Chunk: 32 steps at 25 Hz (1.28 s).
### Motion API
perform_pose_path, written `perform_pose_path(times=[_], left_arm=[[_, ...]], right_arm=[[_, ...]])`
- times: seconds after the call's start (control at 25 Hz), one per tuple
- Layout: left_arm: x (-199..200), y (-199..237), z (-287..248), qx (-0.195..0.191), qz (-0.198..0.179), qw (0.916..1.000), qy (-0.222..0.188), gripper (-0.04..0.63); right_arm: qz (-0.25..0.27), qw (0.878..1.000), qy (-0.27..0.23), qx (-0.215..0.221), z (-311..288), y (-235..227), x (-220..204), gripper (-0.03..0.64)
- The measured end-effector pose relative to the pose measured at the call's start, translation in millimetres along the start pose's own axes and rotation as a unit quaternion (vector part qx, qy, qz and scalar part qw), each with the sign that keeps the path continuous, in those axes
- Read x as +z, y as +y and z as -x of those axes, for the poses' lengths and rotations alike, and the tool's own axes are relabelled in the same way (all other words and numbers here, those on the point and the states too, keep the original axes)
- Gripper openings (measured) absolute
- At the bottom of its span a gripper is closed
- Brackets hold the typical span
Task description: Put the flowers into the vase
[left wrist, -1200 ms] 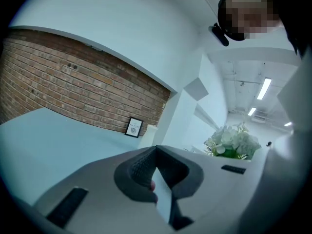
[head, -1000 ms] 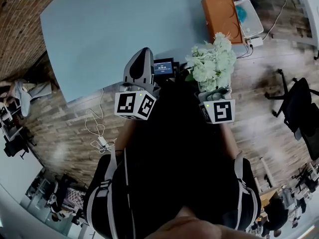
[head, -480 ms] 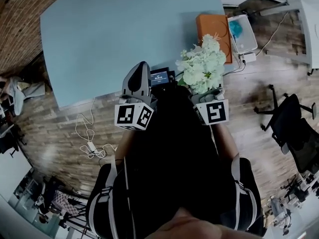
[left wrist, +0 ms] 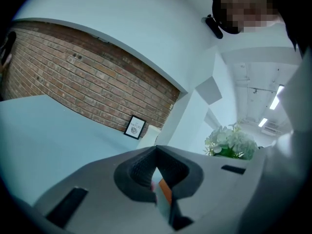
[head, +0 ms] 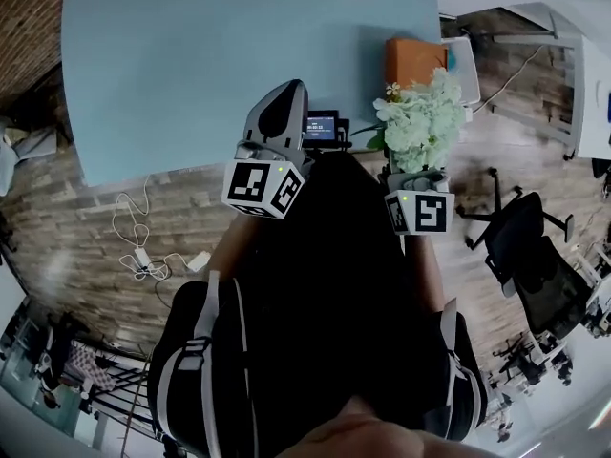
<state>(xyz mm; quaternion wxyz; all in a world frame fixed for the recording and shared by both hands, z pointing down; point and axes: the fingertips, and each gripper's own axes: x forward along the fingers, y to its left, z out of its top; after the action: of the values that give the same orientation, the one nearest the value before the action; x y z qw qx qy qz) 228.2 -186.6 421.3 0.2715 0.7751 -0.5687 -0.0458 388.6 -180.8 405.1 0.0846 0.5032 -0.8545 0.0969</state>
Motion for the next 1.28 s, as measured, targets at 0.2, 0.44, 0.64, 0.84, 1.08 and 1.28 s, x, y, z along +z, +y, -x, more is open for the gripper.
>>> perform_pose_path(times=[0.2,0.44,0.64,0.84,1.08,1.28], left_arm=[[-4,14,-7,0.016,0.017,0.9997,0.002,0.017],[1,21,5,0.035,-0.008,0.9993,0.004,0.017],[11,21,0,0.082,-0.005,0.9964,-0.023,0.017],[32,19,-1,0.123,0.002,0.9905,-0.063,0.017],[36,1,-15,0.144,-0.022,0.9879,-0.055,0.017],[38,-19,-32,0.118,-0.037,0.9910,-0.051,0.017]], right_arm=[[0.018,1.000,0.007,-0.009,-8,-7,1,0.186],[0.014,1.000,0.010,0.004,-22,-16,7,0.186],[0.015,0.999,-0.004,0.034,-40,-31,17,0.186],[0.016,0.997,-0.019,0.071,-64,-39,31,0.186],[0.013,0.995,-0.031,0.094,-83,-66,44,0.186],[0.019,0.994,-0.039,0.100,-90,-72,50,0.186]])
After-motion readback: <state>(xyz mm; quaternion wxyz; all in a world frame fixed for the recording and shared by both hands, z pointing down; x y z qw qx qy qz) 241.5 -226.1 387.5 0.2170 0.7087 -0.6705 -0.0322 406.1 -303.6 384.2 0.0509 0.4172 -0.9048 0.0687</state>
